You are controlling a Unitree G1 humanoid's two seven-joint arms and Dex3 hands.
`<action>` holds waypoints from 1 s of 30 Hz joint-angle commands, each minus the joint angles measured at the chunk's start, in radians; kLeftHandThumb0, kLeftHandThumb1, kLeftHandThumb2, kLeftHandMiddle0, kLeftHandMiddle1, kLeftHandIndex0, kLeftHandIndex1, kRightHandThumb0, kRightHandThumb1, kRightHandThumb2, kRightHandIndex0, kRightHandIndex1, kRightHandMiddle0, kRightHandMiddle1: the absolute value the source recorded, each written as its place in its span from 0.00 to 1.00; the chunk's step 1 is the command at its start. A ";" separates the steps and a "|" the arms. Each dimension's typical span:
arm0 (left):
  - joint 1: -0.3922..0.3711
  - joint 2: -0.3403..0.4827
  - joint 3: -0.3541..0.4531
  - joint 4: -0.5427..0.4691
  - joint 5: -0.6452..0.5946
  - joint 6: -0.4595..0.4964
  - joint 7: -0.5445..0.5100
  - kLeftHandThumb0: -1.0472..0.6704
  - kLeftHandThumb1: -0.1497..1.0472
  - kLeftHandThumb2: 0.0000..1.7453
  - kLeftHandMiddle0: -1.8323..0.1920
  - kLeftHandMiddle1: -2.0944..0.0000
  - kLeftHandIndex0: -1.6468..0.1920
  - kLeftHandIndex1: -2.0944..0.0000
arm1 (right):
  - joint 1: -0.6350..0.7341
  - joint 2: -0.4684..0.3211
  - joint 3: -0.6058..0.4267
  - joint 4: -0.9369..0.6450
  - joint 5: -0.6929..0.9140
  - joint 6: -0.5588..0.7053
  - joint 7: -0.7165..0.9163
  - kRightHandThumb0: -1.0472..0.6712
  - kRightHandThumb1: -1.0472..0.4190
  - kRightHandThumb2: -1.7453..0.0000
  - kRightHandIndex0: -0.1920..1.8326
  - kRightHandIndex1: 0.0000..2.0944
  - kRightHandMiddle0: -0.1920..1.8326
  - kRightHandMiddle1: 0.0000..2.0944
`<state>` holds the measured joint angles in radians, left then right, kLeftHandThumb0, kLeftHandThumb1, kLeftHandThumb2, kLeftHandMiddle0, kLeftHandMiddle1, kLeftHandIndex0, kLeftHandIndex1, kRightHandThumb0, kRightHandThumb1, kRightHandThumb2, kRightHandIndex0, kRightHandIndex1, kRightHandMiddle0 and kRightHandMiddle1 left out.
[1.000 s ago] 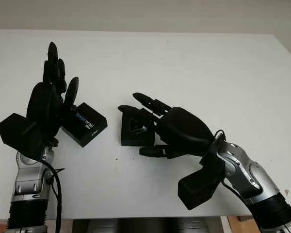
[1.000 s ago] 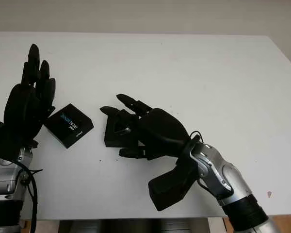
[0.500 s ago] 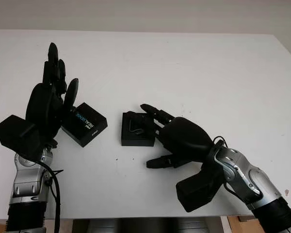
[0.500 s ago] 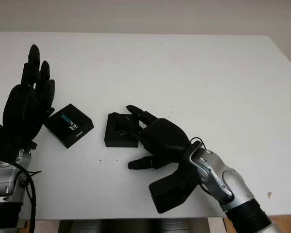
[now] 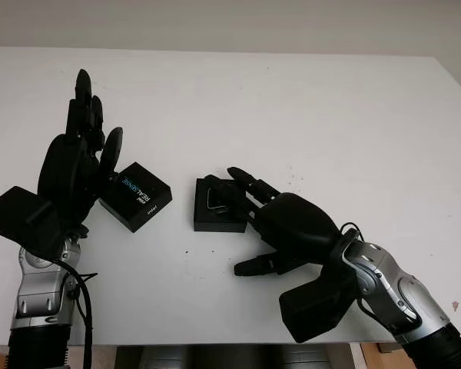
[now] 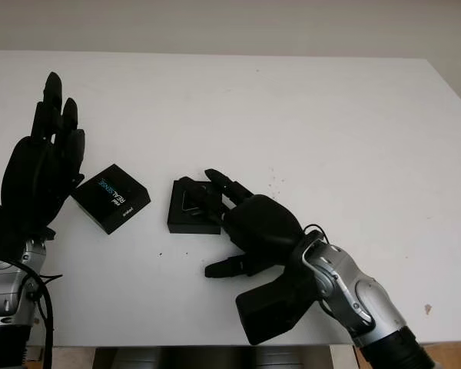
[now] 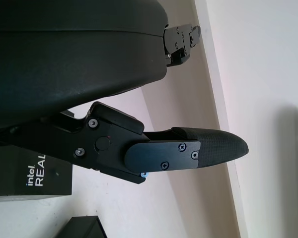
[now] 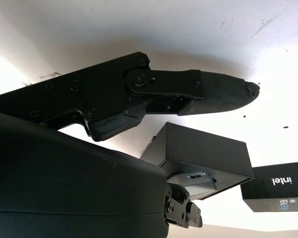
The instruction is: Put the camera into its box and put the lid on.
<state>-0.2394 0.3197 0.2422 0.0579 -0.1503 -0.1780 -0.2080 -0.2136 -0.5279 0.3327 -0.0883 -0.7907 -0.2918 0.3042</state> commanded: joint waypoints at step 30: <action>0.034 0.008 0.018 -0.091 -0.011 0.054 0.000 0.17 1.00 0.27 1.00 0.98 1.00 0.99 | 0.036 -0.033 -0.041 -0.004 0.027 0.039 -0.034 0.07 0.00 0.72 0.05 0.03 0.12 0.03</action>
<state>-0.2138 0.3274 0.2572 -0.0262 -0.1643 -0.1146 -0.2109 -0.1782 -0.5642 0.2727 -0.1014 -0.7688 -0.2443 0.2637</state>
